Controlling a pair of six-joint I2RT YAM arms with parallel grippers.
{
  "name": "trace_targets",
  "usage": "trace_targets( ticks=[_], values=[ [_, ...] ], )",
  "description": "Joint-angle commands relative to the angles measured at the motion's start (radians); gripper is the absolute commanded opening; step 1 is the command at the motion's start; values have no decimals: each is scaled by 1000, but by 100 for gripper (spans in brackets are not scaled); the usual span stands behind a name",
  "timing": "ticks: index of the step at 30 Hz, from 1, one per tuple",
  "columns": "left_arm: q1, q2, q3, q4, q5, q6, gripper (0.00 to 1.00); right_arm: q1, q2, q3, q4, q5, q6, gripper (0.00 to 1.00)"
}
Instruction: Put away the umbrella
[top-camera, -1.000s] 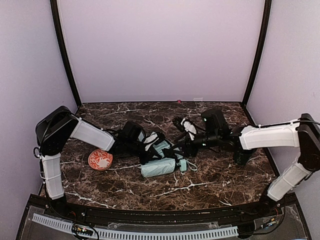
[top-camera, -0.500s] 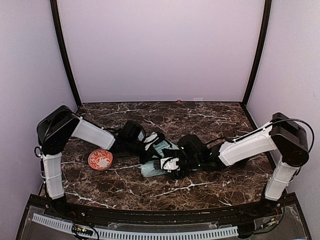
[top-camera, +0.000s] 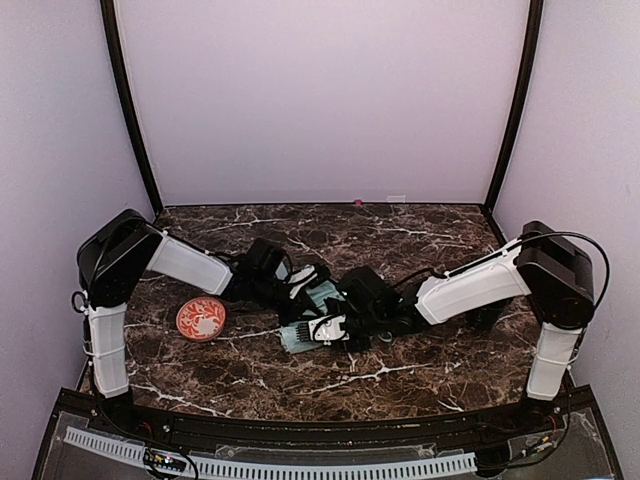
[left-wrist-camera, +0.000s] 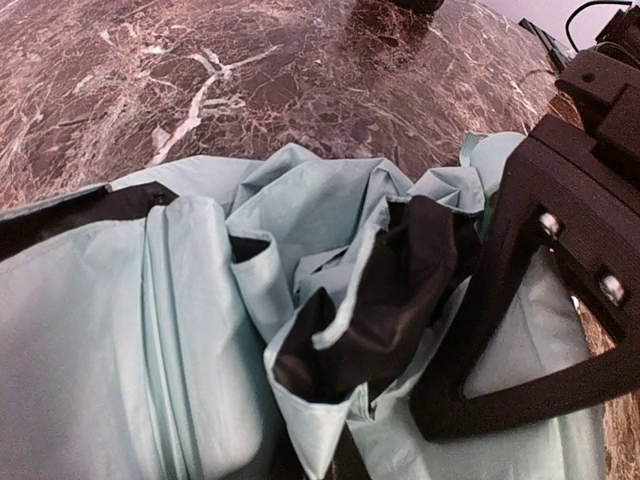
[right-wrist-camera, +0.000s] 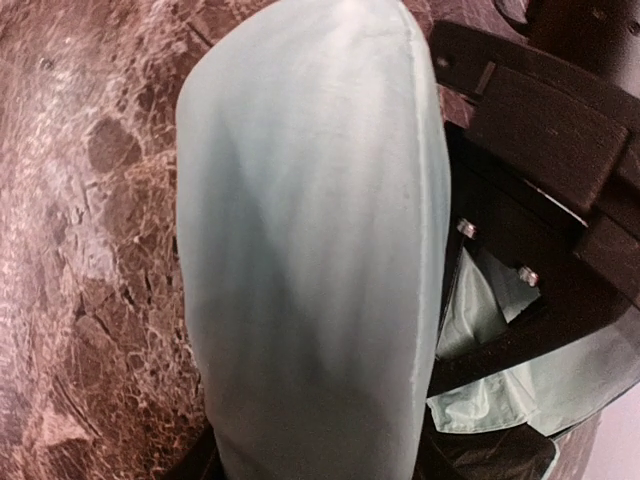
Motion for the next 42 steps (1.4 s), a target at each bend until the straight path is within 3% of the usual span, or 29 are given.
trace_targets(
  ticks=[1,3,5,8,12,19,25,31,35,42],
  values=[
    [32,55,3,-194,-13,14,0,13,17,8,-95,-18,47,28],
    [50,55,26,-194,-2,-2,2,18,12,3,-119,-28,68,25],
    [62,54,55,-197,4,-13,10,24,8,-2,-144,-39,90,20],
    [70,52,104,-199,-38,-32,39,36,-1,-9,-172,-73,130,15],
    [87,39,157,-154,-195,-90,62,40,-22,-16,-208,-147,197,11],
    [198,-52,173,-55,-345,-172,78,39,7,22,-343,-225,295,10],
    [243,-202,106,-19,-407,-141,81,38,46,55,-438,-286,360,9],
    [217,-550,-270,294,-240,-100,72,-6,154,173,-570,-434,407,10],
    [106,-754,-486,379,-231,76,60,-61,256,262,-677,-518,439,9],
    [-180,-859,-659,279,-357,312,60,-117,361,331,-772,-636,431,7]
  ],
)
